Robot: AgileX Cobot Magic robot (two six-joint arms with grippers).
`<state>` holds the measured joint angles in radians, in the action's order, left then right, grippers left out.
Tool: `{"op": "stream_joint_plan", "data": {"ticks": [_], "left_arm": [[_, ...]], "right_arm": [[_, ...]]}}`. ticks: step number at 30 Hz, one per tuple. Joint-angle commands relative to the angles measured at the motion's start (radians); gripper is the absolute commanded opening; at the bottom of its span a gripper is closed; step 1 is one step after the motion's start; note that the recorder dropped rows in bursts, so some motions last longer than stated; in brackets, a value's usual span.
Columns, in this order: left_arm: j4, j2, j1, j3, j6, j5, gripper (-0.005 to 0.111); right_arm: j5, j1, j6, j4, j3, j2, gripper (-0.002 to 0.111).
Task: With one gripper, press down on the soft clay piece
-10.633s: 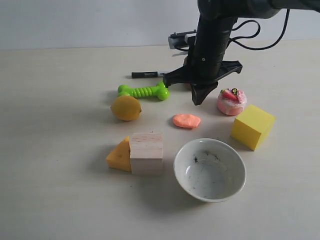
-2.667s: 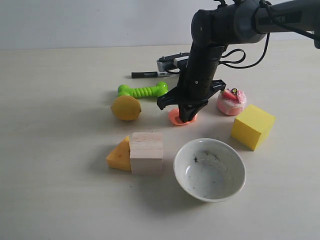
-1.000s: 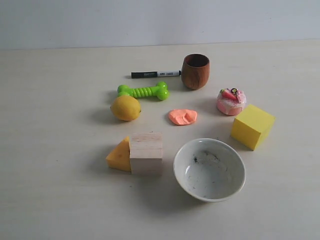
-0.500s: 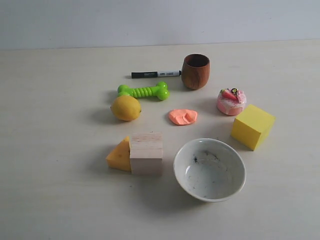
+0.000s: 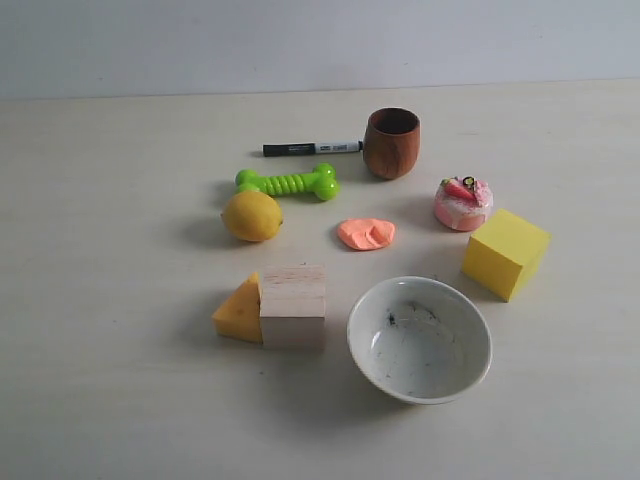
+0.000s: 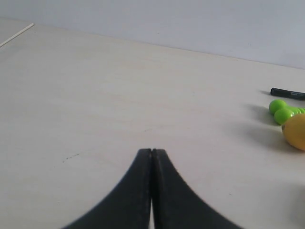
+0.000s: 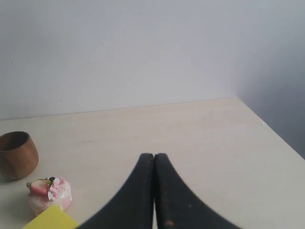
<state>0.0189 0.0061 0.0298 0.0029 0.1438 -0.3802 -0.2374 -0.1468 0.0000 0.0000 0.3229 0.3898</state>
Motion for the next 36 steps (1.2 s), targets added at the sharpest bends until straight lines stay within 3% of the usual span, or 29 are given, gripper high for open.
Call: {"op": "stream_joint_plan", "data": {"ticks": [1,18,36], "left_arm": [[0.000,-0.006,0.000,-0.003,0.007,0.015,0.000],[0.000,-0.006,0.000,-0.003,0.007,0.015,0.000],[0.000,-0.006,0.000,-0.003,0.007,0.015,0.000]], "right_arm": [[0.068,-0.005,-0.007,0.000,-0.080,-0.078,0.000],[0.108,-0.005,-0.007,0.027,-0.306,-0.325,0.000],[-0.034,-0.005,-0.016,0.047,-0.323,-0.345,0.000]]}}
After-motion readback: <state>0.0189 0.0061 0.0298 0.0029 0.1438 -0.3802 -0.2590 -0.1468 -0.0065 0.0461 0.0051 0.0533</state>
